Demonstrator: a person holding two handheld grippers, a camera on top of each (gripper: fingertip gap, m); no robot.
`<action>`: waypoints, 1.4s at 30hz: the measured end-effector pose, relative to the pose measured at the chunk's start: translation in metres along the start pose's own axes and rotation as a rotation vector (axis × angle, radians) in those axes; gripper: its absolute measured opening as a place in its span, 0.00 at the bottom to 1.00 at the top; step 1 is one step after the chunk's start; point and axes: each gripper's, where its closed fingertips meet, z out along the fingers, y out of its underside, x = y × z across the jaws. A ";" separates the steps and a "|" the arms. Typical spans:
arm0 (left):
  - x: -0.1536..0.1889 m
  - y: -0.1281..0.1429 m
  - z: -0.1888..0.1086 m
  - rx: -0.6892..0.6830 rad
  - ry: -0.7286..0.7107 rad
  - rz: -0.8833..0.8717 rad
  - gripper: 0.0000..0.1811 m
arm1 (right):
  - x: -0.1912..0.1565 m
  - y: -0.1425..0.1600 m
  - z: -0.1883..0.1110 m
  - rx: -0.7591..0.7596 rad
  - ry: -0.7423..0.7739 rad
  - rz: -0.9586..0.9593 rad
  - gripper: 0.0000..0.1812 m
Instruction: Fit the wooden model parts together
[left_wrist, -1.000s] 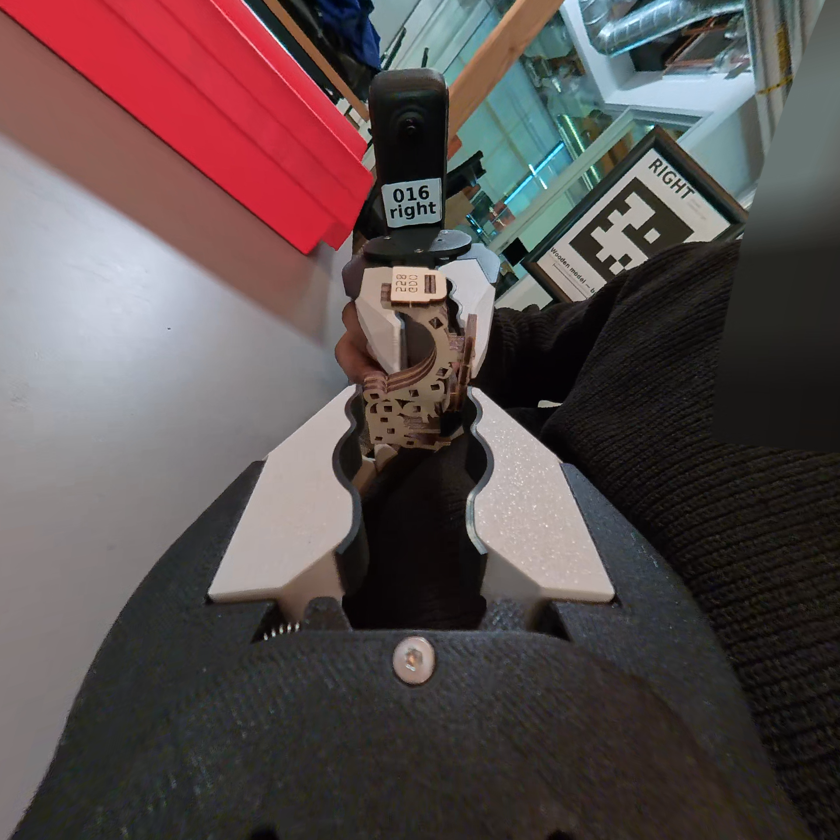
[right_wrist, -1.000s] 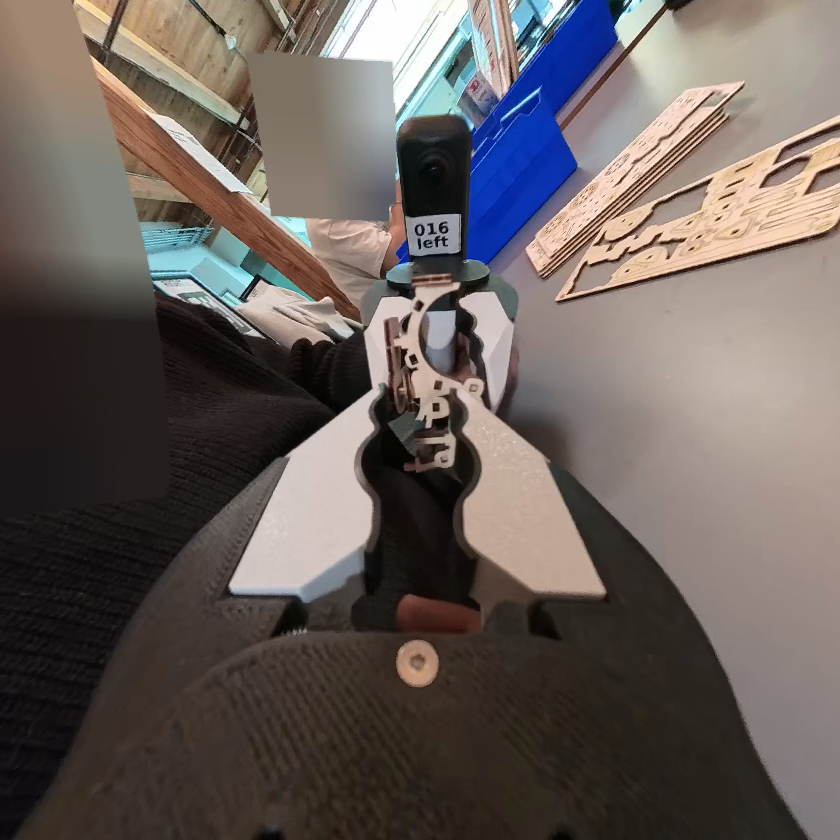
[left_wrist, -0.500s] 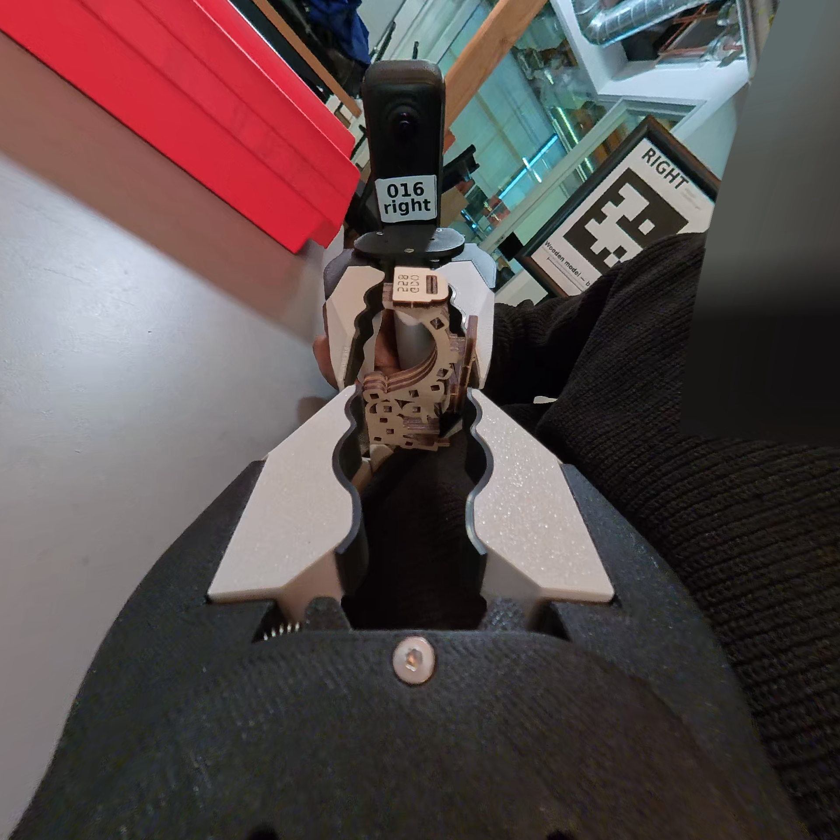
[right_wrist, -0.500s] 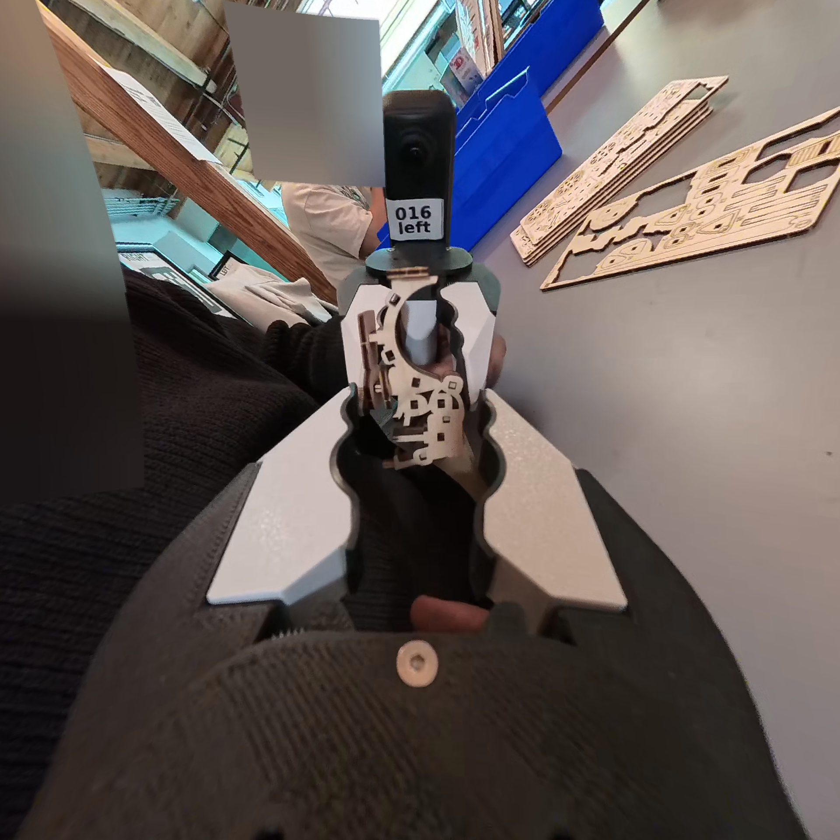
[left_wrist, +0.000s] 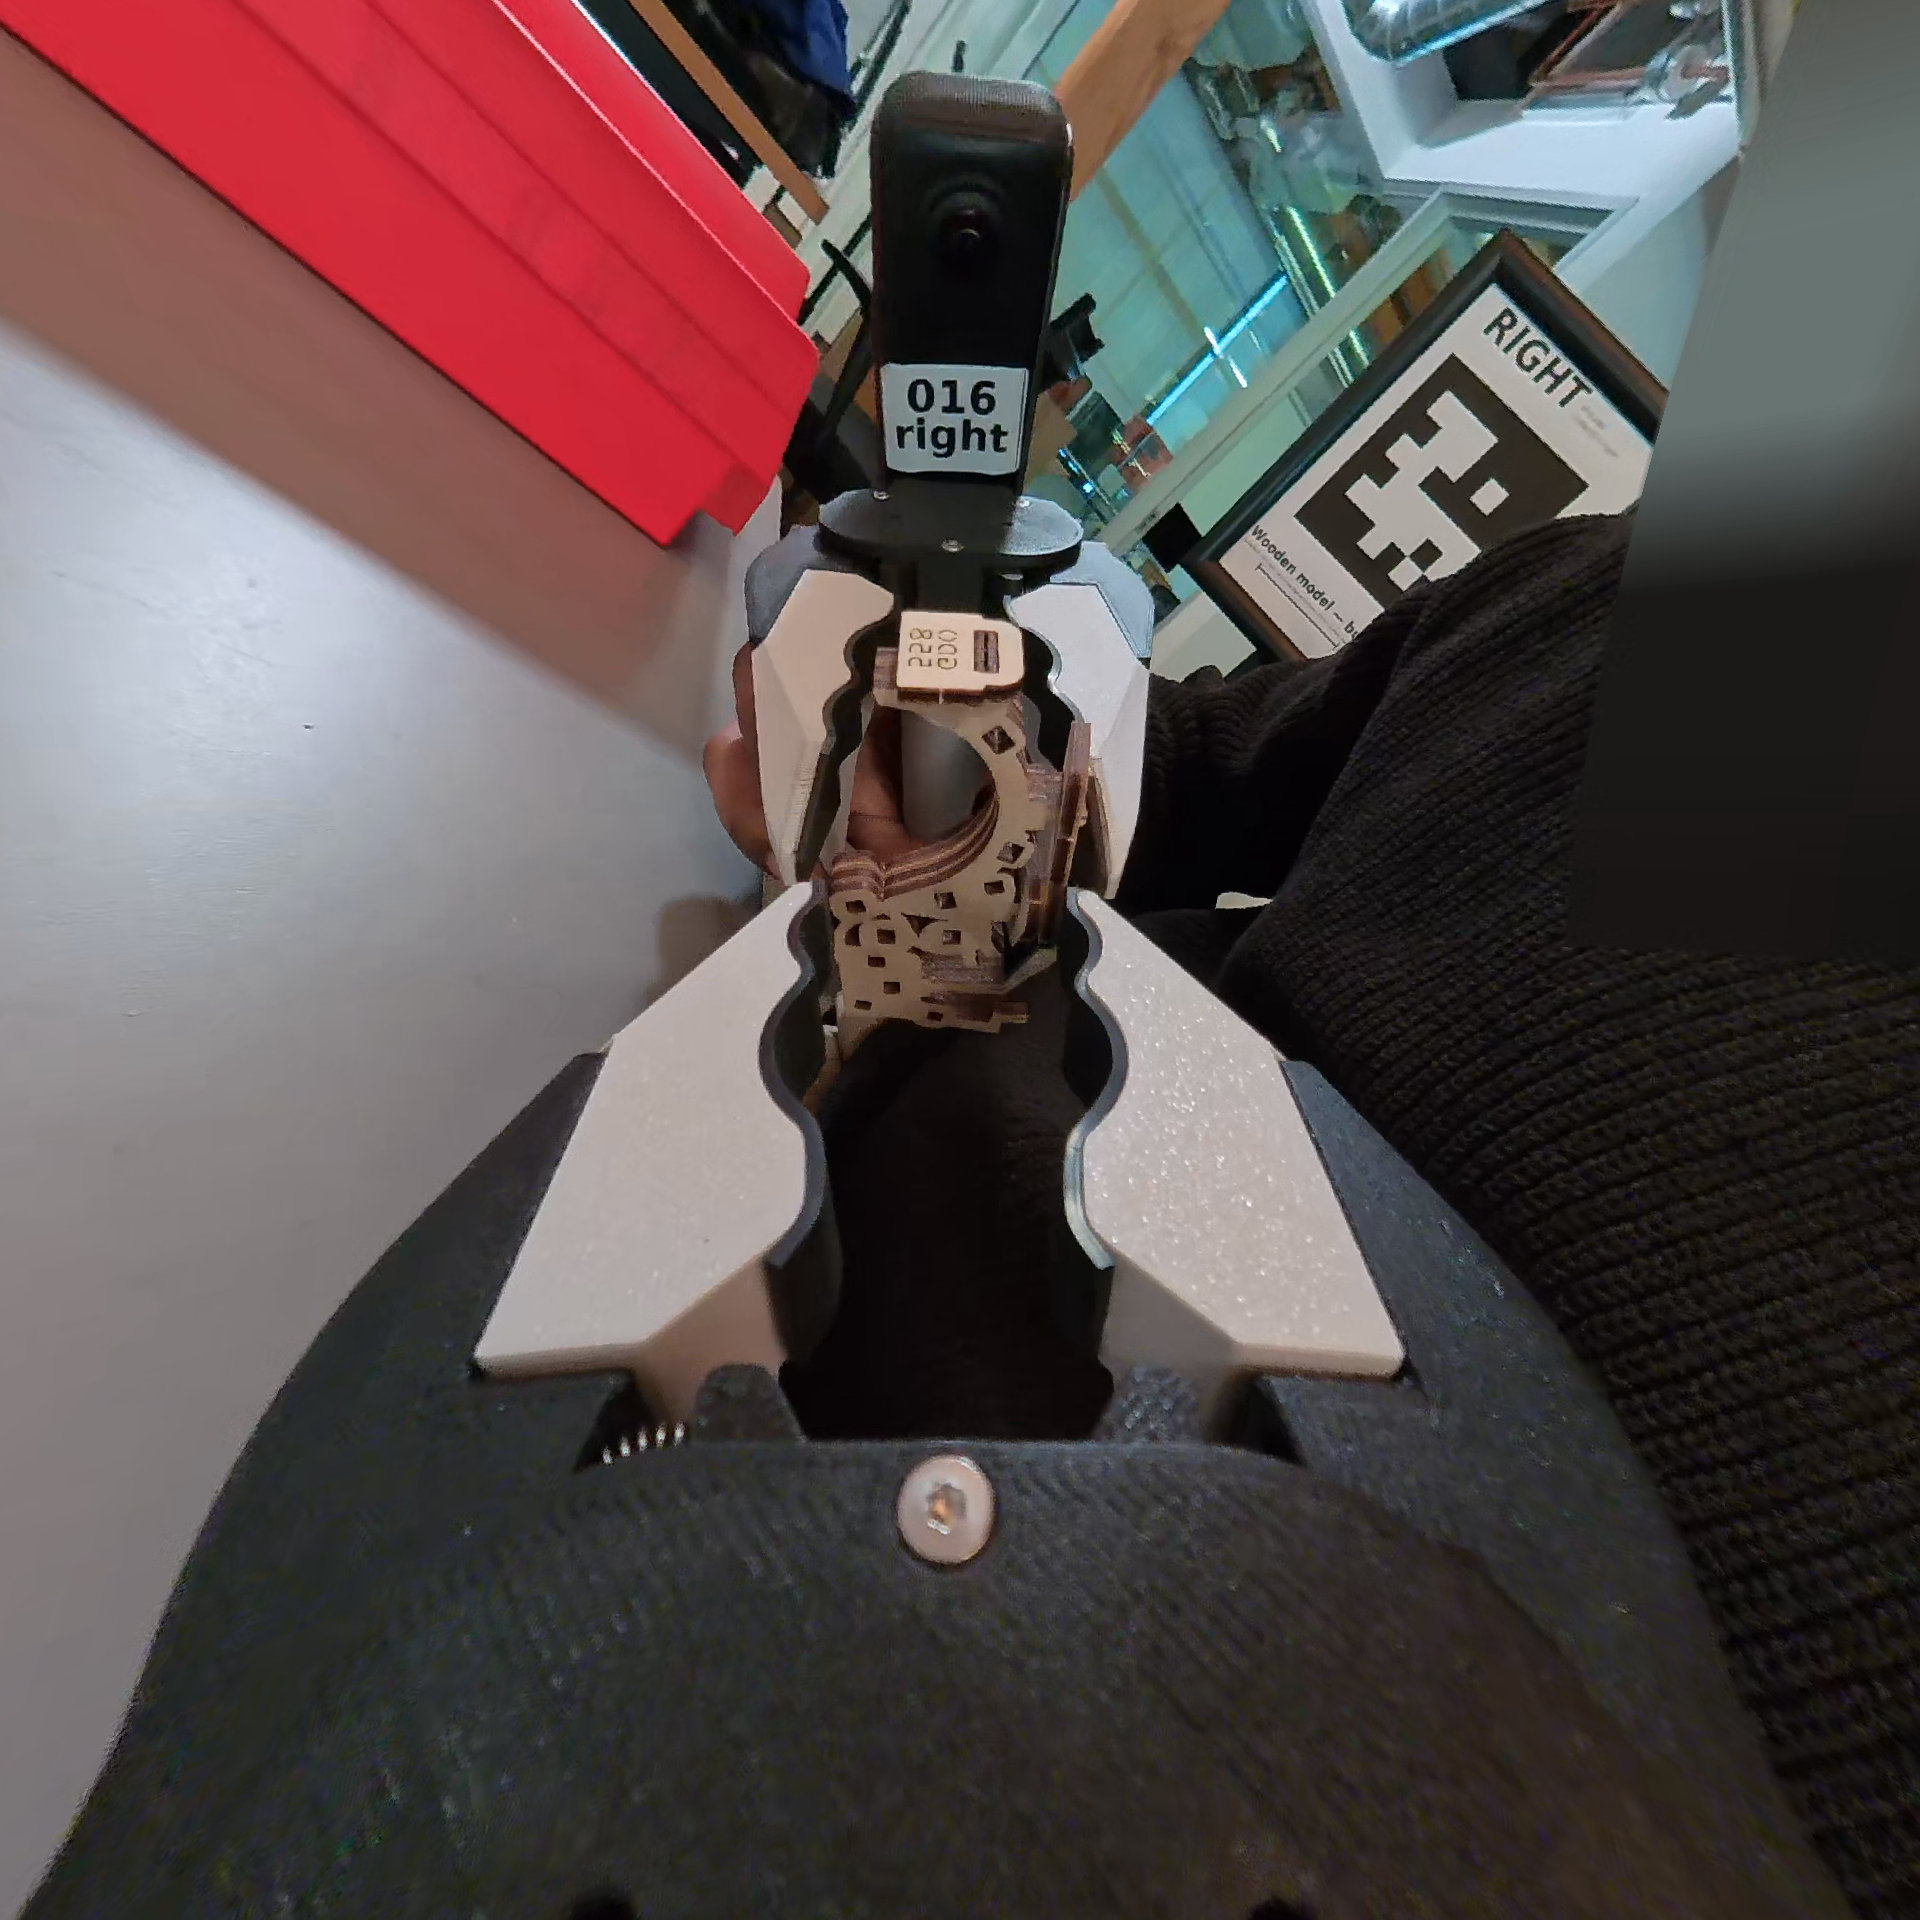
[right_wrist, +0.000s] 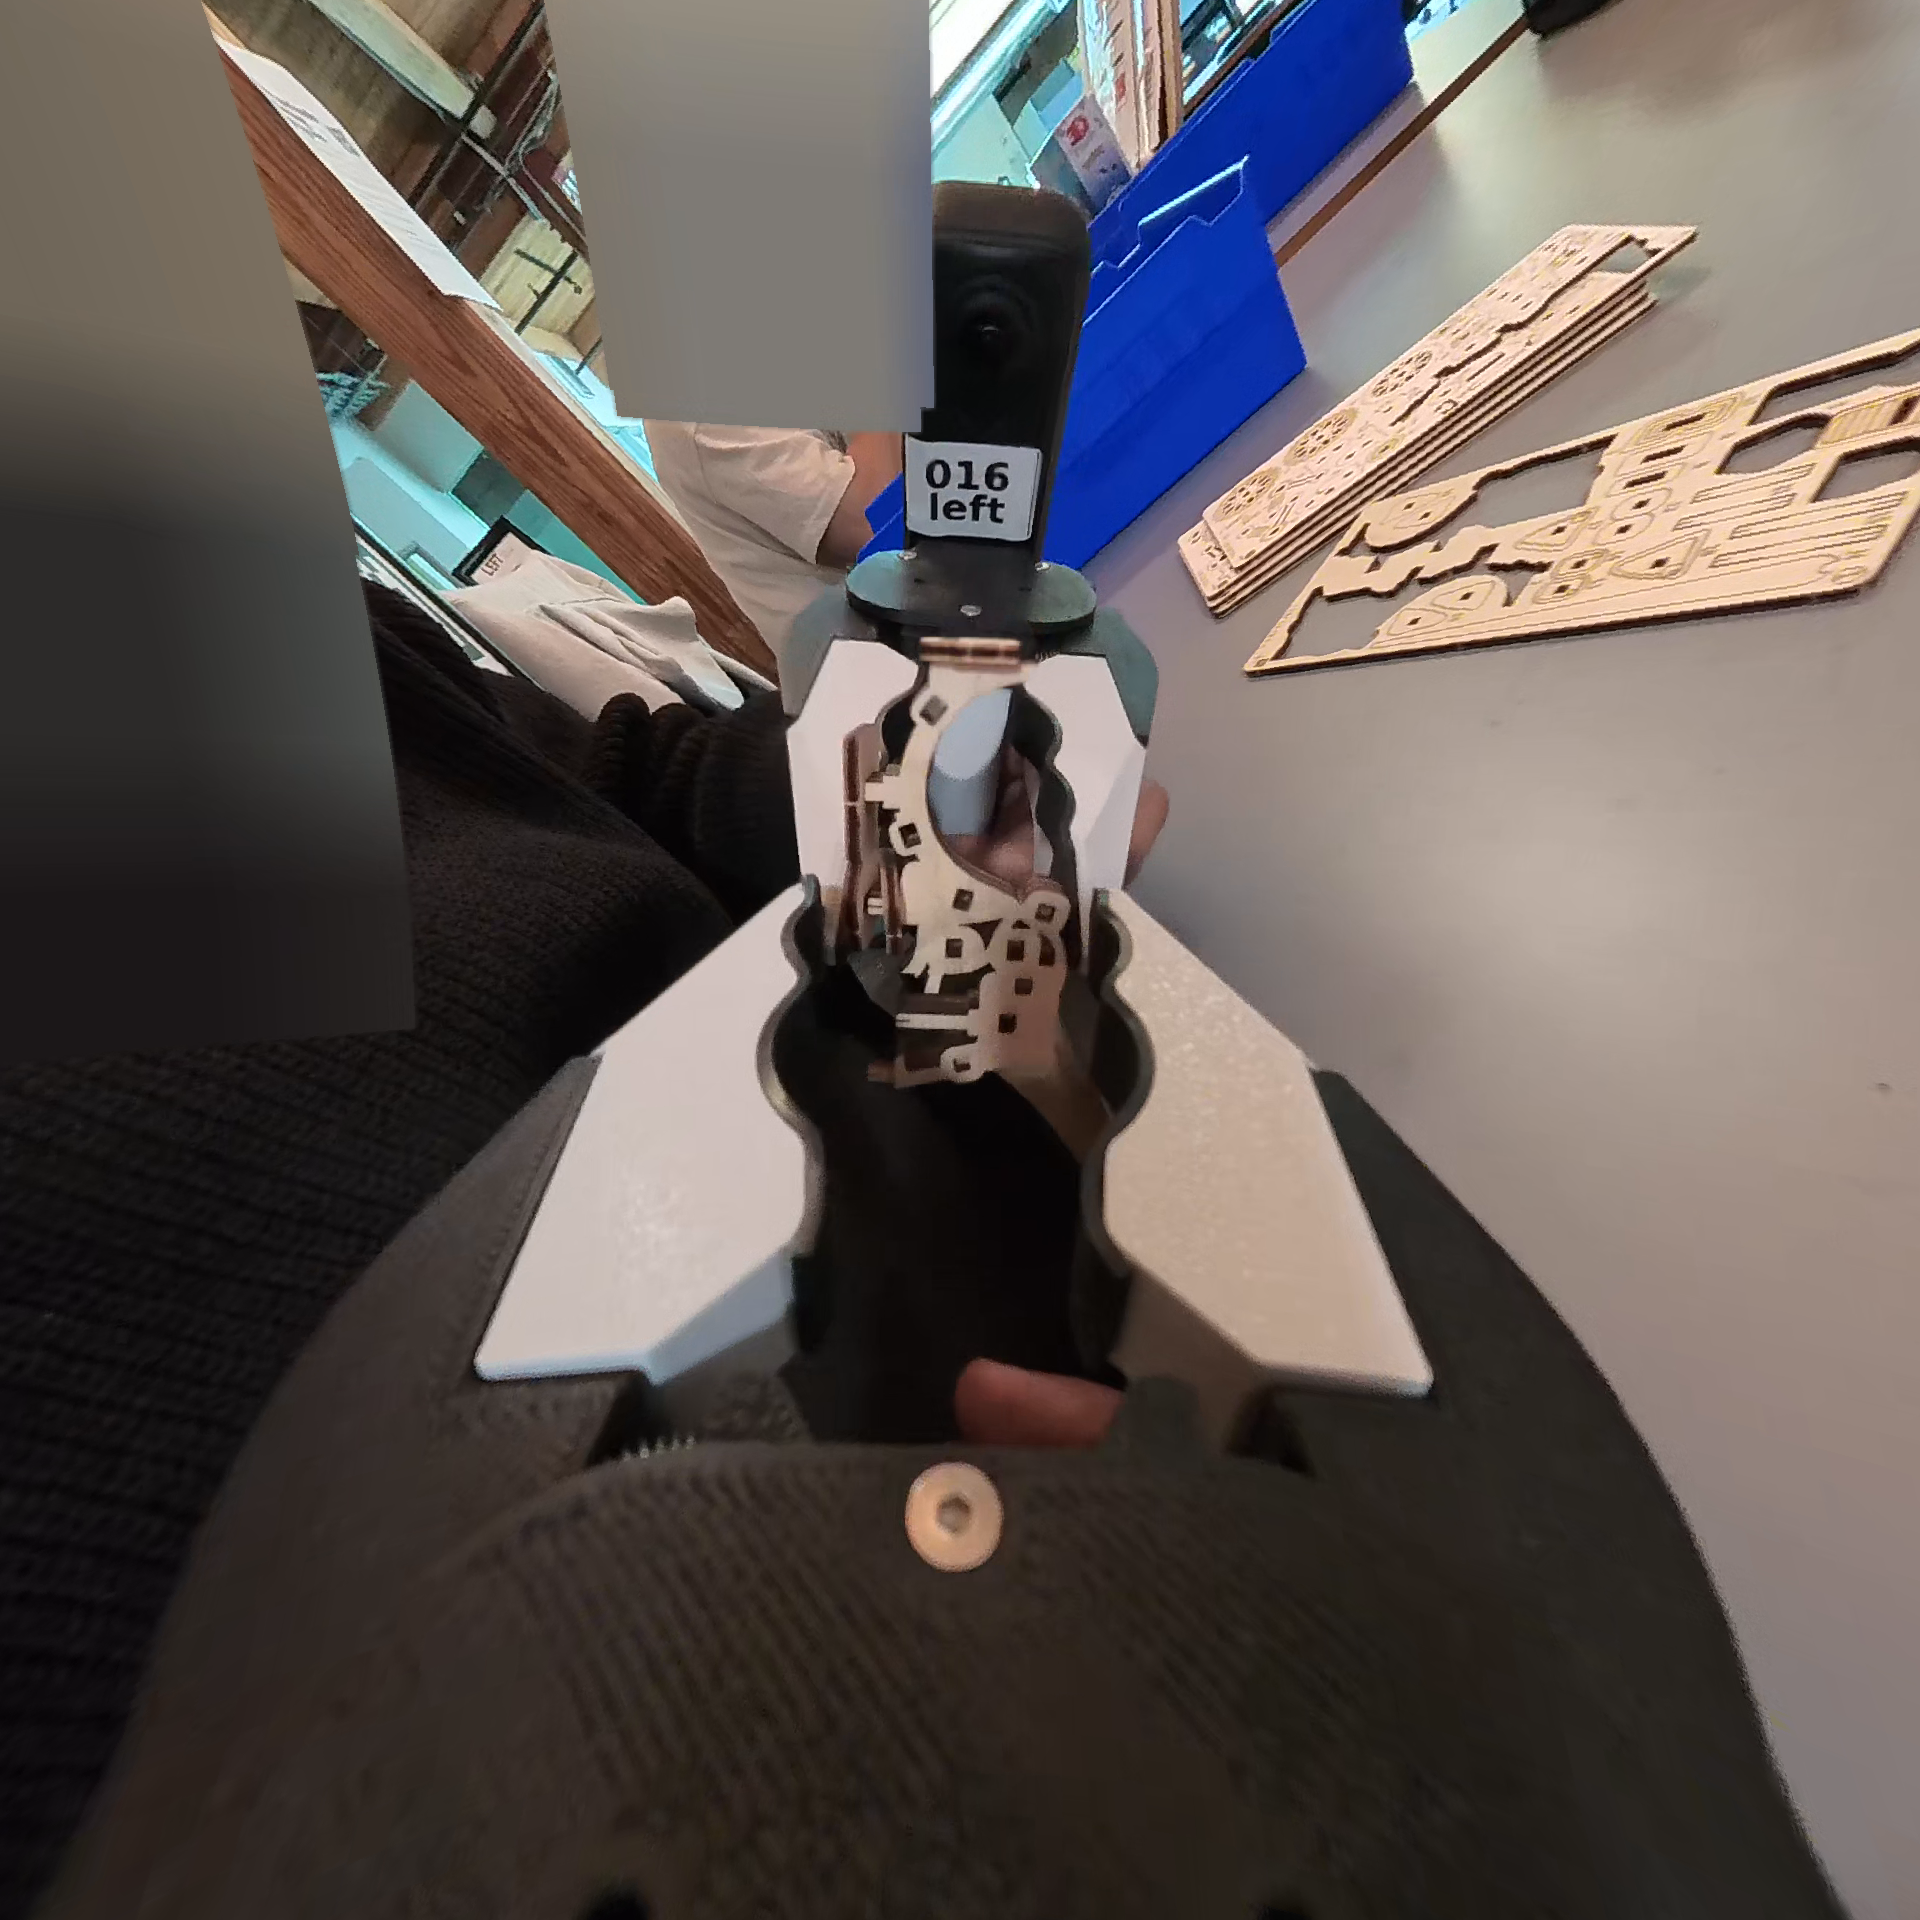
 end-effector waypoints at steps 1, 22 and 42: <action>0.000 0.001 0.000 -0.004 0.000 0.000 0.22 | 0.000 0.001 0.000 -0.005 0.000 -0.007 0.28; 0.003 -0.003 -0.001 0.025 0.064 -0.088 0.23 | 0.001 -0.004 -0.004 0.017 -0.028 0.061 0.22; 0.001 -0.005 -0.003 0.028 0.079 -0.138 0.22 | 0.001 -0.007 -0.006 0.034 -0.066 0.158 0.22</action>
